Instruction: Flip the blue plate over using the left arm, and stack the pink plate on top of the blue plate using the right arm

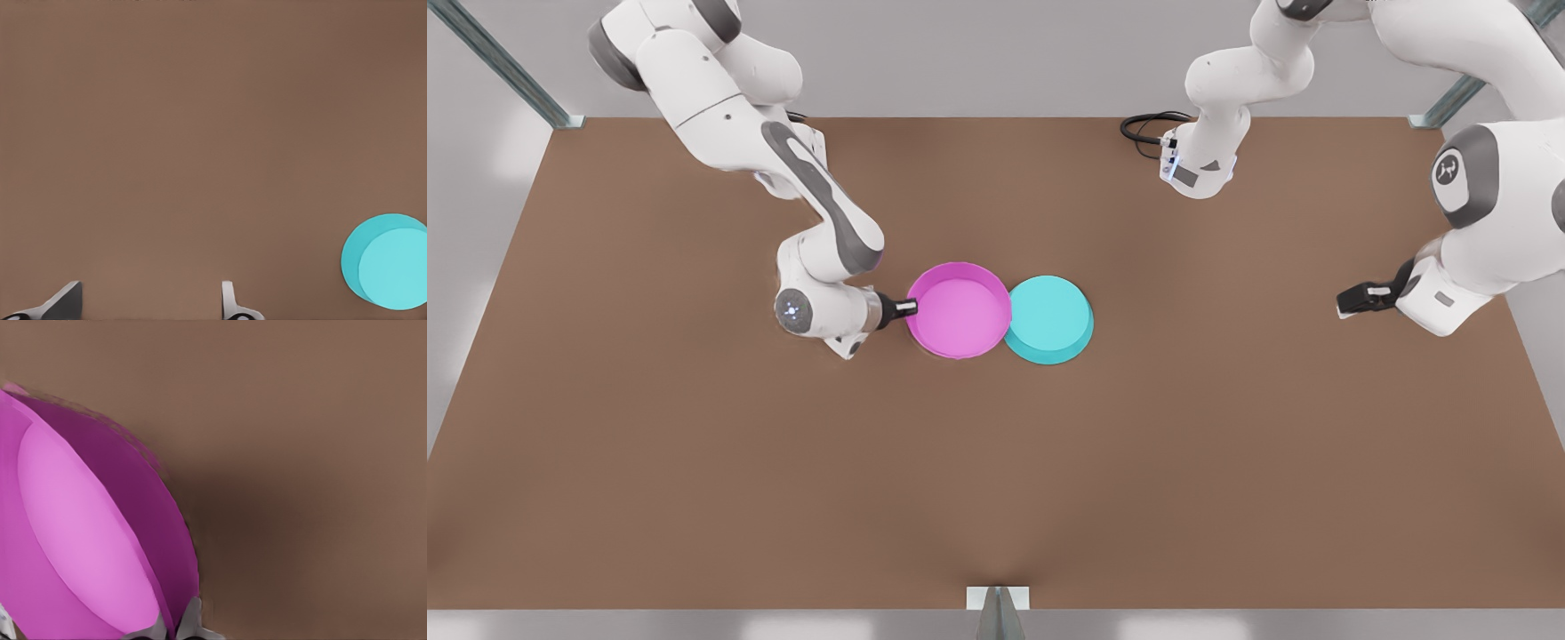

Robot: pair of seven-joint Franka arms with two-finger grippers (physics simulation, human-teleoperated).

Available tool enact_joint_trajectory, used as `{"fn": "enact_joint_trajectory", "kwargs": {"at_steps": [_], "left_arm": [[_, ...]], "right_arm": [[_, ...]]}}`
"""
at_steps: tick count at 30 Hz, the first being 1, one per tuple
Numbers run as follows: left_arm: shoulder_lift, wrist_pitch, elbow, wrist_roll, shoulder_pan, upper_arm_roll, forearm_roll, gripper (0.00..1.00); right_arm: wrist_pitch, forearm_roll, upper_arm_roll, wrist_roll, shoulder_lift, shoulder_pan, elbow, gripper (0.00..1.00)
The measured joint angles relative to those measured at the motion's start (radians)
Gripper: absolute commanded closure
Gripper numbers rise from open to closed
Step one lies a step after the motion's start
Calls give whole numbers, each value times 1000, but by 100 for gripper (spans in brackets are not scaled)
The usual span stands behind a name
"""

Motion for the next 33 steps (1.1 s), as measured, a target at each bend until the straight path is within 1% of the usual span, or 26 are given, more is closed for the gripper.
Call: {"fn": "enact_joint_trajectory", "kwargs": {"at_steps": [2,6,10,16,17,18,19,28,32,33], "left_arm": [[9,0,1,1,11,2,15,0],[11,-1,1,2,9,2,28,0],[11,-4,1,2,9,2,33,0],[15,-4,1,2,13,3,35,0],[16,-4,1,2,12,3,35,0],[17,-4,3,2,12,3,35,0],[17,-4,3,2,12,3,35,0],[17,-6,3,0,10,3,34,0],[15,-6,3,-1,10,3,34,0],[15,-6,3,-1,10,3,34,0]], "right_arm": [[63,35,-1,81,0,85,0,79],[139,66,-1,193,6,184,19,79],[168,80,-1,211,34,220,43,79],[198,78,-8,212,125,260,118,79],[198,78,-10,213,127,268,120,64],[197,77,-12,265,139,277,127,29],[197,72,-12,296,149,279,139,0],[206,64,-12,297,147,267,149,0],[123,55,-13,302,126,235,162,0],[12,2,-13,316,97,203,219,0]]}}
